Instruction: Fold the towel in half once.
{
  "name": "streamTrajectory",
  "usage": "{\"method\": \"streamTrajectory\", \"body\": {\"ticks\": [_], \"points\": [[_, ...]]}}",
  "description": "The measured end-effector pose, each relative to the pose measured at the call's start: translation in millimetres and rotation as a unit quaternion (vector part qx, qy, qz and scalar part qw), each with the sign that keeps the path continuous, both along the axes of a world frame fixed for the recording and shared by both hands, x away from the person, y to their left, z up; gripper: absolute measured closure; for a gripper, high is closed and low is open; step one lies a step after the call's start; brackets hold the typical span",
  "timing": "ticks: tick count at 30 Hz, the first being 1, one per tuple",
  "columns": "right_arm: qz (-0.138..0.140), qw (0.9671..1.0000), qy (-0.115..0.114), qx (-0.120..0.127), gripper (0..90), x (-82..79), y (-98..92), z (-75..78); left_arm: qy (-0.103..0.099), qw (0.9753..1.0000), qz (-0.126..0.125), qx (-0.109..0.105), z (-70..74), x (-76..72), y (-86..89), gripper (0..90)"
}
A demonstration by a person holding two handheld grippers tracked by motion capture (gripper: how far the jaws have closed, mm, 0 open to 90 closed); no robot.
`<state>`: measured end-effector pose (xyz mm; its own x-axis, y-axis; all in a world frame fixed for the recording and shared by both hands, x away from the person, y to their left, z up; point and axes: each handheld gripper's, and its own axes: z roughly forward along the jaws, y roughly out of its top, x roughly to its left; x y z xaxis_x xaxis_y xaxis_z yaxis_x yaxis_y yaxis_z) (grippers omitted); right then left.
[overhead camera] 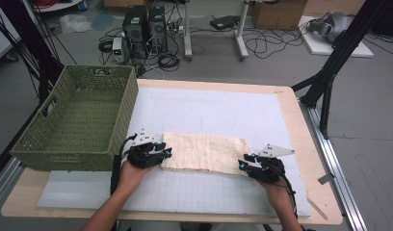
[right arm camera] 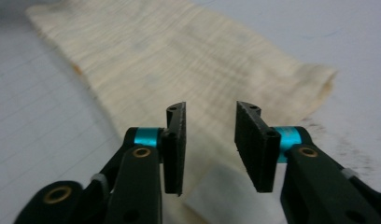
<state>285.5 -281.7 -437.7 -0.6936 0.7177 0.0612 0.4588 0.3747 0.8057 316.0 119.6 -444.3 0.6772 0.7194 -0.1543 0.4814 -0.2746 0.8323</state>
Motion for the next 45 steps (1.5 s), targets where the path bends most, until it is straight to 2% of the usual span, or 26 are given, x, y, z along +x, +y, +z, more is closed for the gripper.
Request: {"method": "streamTrajectory", "body": {"ticks": [2, 4, 5, 6, 11, 14, 17, 19, 20, 21, 23, 28, 30, 32, 34, 36, 40, 45], "points": [[0.004, 0.9999, 0.009, -0.012, 67.2, -1.3, 1.3, -4.8, 0.010, 0.9999, -0.005, 0.012, -6.0, -2.8, -3.5, 67.5], [0.002, 0.9994, 0.017, -0.028, 68.3, -2.2, 0.7, -9.6, 0.007, 0.9995, -0.007, 0.030, -6.4, -4.9, -5.4, 68.9], [0.003, 0.9994, 0.017, -0.029, 68.6, -2.9, -0.3, -11.7, 0.012, 0.9993, -0.009, 0.034, -6.0, -5.8, -6.3, 70.4], [0.003, 0.9995, 0.017, -0.027, 69.0, -4.0, -1.5, -11.7, 0.008, 0.9990, -0.012, 0.041, -6.5, -7.4, -6.5, 71.2], [0.004, 0.9987, 0.012, -0.050, 69.8, -7.1, -4.7, -9.6, 0.005, 0.9987, -0.020, 0.046, -6.7, -16.7, -2.0, 77.3], [-0.012, 0.9985, 0.018, -0.051, 69.2, -8.3, -9.1, -8.9, 0.005, 0.9984, -0.028, 0.048, -6.3, -21.6, 1.4, 80.3], [-0.024, 0.9988, 0.023, -0.036, 67.2, -9.5, -11.9, -8.6, 0.008, 0.9989, -0.027, 0.037, -6.2, -22.4, 4.1, 80.2], [-0.029, 0.9991, 0.011, -0.030, 61.5, -12.6, -12.7, -4.5, 0.003, 0.9996, -0.023, 0.016, -4.2, -21.9, 7.1, 75.8], [-0.034, 0.9991, 0.003, -0.023, 55.6, -14.2, -14.4, -0.8, -0.002, 0.9998, -0.021, 0.004, -2.0, -21.1, 9.8, 72.5], [-0.042, 0.9990, -0.008, -0.012, 47.1, -15.7, -16.3, 2.8, -0.008, 0.9997, -0.015, -0.015, 0.3, -20.0, 12.0, 67.9], [-0.058, 0.9980, -0.024, 0.005, 40.2, -19.4, -20.2, 10.1, -0.021, 0.9988, -0.014, -0.041, 5.6, -16.4, 16.9, 57.6], [-0.073, 0.9960, -0.051, -0.004, 26.9, -25.6, -22.8, 21.0, -0.046, 0.9947, 0.007, -0.092, 18.1, -8.2, 23.6, 32.8], [-0.088, 0.9939, -0.066, -0.006, 20.8, -26.9, -23.6, 25.1, -0.056, 0.9932, 0.018, -0.100, 20.9, -5.3, 24.3, 23.3], [-0.088, 0.9937, -0.069, 0.000, 17.8, -25.7, -26.2, 27.5, -0.065, 0.9921, 0.025, -0.104, 21.6, -4.3, 23.9, 18.3], [-0.101, 0.9920, -0.076, -0.007, 11.3, -24.9, -27.3, 28.5, -0.068, 0.9918, 0.024, -0.105, 21.7, -4.8, 23.8, 18.3], [-0.096, 0.9917, -0.084, -0.008, 11.3, -23.9, -30.2, 28.5, -0.075, 0.9908, 0.018, -0.111, 22.5, -6.9, 24.3, 18.4], [-0.101, 0.9918, -0.078, -0.001, 10.8, -23.2, -37.9, 26.2, -0.092, 0.9891, 0.010, -0.114, 25.4, -8.8, 29.1, 18.5], [-0.113, 0.9906, -0.075, 0.012, 10.8, -23.6, -45.8, 23.3, -0.093, 0.9890, 0.020, -0.114, 24.3, -4.9, 30.9, 18.2]]}}
